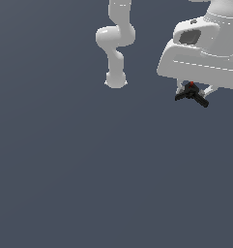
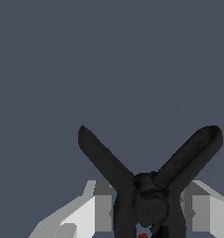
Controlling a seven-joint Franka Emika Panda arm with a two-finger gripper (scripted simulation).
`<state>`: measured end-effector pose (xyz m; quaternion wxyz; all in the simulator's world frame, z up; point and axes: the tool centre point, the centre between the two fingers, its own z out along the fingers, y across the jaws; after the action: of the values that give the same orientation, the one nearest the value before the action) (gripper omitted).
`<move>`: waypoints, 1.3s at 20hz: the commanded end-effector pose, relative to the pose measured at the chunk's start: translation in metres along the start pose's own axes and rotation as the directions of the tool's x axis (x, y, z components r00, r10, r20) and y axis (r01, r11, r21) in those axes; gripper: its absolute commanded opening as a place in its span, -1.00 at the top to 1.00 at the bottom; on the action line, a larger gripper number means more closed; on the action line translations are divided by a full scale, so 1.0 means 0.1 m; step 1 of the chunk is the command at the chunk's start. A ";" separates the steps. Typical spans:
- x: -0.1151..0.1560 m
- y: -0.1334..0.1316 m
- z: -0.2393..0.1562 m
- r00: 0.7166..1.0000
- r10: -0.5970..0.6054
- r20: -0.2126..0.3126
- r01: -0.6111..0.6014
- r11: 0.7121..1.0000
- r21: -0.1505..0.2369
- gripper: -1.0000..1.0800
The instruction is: Pick up the object and move it to a goal position.
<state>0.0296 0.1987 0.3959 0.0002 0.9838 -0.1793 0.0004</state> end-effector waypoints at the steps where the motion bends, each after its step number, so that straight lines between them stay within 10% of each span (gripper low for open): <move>1: 0.00 -0.06 -0.14 1.000 0.000 0.000 0.000 1.000 0.000 1.00; 26: 0.03 -0.35 -0.74 1.000 0.000 0.001 0.000 1.000 0.000 1.00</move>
<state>0.0443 0.2306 0.4691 0.0001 0.9838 -0.1791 -0.0002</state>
